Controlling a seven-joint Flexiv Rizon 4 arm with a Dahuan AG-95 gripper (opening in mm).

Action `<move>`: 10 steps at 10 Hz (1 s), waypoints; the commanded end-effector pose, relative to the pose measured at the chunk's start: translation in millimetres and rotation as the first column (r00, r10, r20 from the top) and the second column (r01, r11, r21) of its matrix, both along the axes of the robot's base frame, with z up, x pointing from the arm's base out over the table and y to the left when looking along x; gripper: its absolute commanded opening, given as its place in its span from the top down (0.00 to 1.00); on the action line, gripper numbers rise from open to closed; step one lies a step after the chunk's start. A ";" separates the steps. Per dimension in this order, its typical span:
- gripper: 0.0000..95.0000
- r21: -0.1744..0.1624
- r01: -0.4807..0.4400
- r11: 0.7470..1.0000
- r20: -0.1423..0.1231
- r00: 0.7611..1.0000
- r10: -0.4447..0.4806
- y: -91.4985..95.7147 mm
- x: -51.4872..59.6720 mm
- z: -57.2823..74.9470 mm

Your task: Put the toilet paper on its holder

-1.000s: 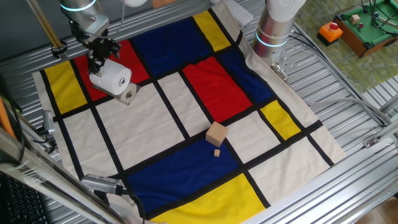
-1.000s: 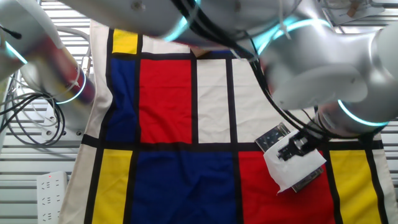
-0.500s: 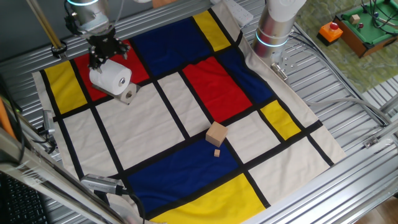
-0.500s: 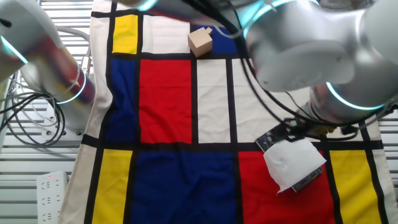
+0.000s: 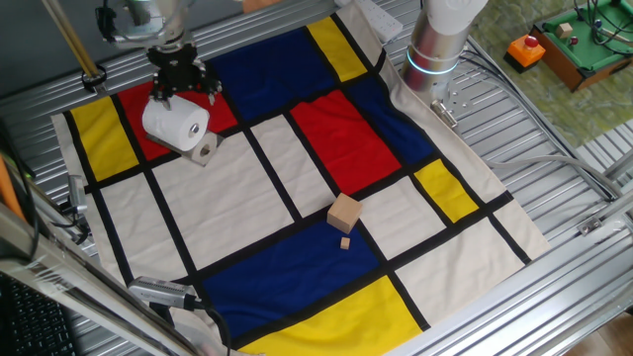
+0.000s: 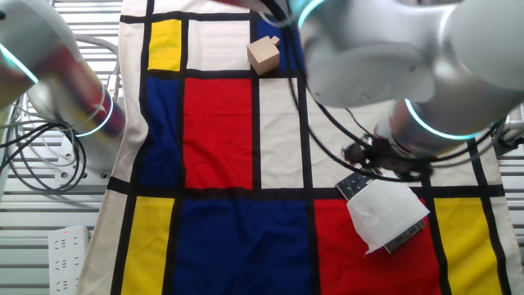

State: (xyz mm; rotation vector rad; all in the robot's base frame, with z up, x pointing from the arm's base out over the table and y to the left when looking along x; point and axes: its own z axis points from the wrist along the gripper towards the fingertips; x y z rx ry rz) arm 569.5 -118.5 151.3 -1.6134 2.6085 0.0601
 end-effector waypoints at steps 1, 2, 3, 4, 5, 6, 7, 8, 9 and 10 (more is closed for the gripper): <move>0.20 0.045 0.743 0.668 -0.053 0.669 -0.741 62.8 -35.1 -1.1; 0.20 0.047 0.783 0.620 -0.051 0.622 -0.781 74.1 -38.3 -2.9; 0.20 0.047 0.814 0.579 -0.049 0.581 -0.813 81.6 -40.0 -2.8; 0.20 0.036 0.836 0.548 -0.030 0.549 -0.835 89.2 -43.1 -0.9; 0.20 0.027 0.848 0.529 -0.016 0.530 -0.848 94.8 -47.0 1.0; 0.20 0.027 0.863 0.505 -0.016 0.505 -0.863 100.5 -53.6 5.0; 0.20 0.025 0.871 0.490 -0.023 0.491 -0.871 103.2 -60.6 10.1; 0.20 0.023 0.876 0.483 -0.027 0.483 -0.875 104.0 -65.3 11.9; 0.20 0.025 0.874 0.485 -0.029 0.485 -0.874 103.4 -69.7 11.7; 0.20 0.025 0.869 0.495 -0.028 0.496 -0.868 102.8 -72.4 11.1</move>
